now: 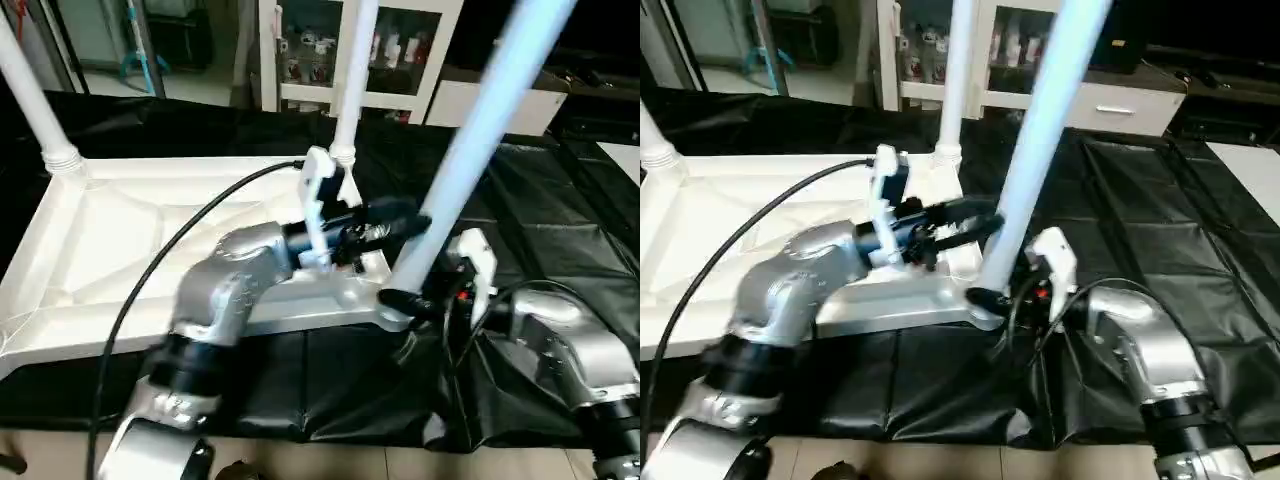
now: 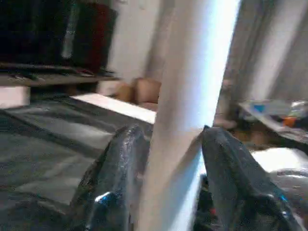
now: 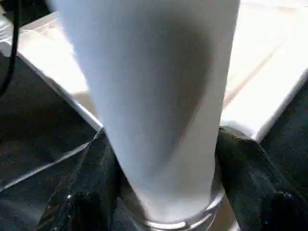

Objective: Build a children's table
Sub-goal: Insert table leg to table base

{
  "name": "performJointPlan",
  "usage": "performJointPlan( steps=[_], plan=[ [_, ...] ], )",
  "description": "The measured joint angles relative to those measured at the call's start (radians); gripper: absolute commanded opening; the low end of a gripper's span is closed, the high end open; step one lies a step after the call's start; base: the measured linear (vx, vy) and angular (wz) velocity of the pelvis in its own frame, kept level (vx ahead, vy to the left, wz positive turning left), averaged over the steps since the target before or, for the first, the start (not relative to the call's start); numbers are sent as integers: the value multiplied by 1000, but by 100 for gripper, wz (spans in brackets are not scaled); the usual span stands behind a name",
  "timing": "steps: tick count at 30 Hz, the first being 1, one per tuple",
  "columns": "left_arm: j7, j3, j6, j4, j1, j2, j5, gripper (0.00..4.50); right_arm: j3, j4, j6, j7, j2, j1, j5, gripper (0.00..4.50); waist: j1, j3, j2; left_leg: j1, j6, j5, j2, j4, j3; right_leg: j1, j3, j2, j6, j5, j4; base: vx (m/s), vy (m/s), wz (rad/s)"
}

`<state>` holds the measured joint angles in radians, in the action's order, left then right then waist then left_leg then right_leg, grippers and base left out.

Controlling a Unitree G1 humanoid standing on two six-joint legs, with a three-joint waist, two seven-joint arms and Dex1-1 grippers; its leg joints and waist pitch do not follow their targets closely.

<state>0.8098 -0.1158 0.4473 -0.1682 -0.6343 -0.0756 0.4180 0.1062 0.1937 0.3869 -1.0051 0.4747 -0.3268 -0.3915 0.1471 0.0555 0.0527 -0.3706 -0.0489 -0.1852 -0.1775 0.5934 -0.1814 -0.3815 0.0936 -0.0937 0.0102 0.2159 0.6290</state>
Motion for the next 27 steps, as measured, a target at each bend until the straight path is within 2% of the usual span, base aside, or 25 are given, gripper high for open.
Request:
performJointPlan(
  steps=[4, 6, 12, 17, 19, 23, 27],
  plan=[
    [7, 0, -29, -10, -2, -10, -6, 240, 15, -14, 2, -8, -11, 1, -5, 222, -3, 0, 1, 0, 0, 0, -1, 0, 0, -1, 0, 0, 0, 0, 0, 0, 0, 0],
    [48, -1, -7, 19, 11, -20, 20, 240, 16, -16, 1, -8, -13, 0, -5, 205, -2, 0, 1, -1, 0, 0, -1, 0, 0, -1, 0, 0, 0, 0, 0, 0, 0, 0],
    [79, -10, 37, 50, 41, -18, 52, 240, 16, -17, 2, -9, -12, 0, -3, 197, 2, 0, 1, 0, -1, 0, -1, 0, 0, 0, 0, 0, 1, -1, 0, 0, 0, 0],
    [118, 6, 156, 103, 52, -22, 169, 240, 18, -25, 3, -10, -7, 3, -3, 196, 1, 0, 1, 0, -1, 0, -1, 1, 0, 0, 0, 0, 1, -1, 1, 0, 0, 0],
    [137, 13, 182, 113, 55, -36, 189, 240, 18, -25, 3, -13, 1, 3, -3, 196, 0, 0, 1, 0, -1, 1, -1, 1, 0, 0, 0, 0, 1, -1, 1, 0, 0, 0],
    [121, 20, 183, 113, 54, -44, 182, 240, 24, -36, 3, -41, 30, 6, 14, 196, 1, 0, 1, 0, -1, 1, -1, 1, 0, 0, 0, 0, 1, -1, 1, 0, 0, 0],
    [41, 7, 155, 83, 23, -24, 118, 240, 46, -61, -10, -42, 41, 5, 43, 196, 1, 0, 2, 0, -1, 1, -1, 1, 0, 0, 0, 0, 1, -1, 1, 0, 0, 0]
  ],
)
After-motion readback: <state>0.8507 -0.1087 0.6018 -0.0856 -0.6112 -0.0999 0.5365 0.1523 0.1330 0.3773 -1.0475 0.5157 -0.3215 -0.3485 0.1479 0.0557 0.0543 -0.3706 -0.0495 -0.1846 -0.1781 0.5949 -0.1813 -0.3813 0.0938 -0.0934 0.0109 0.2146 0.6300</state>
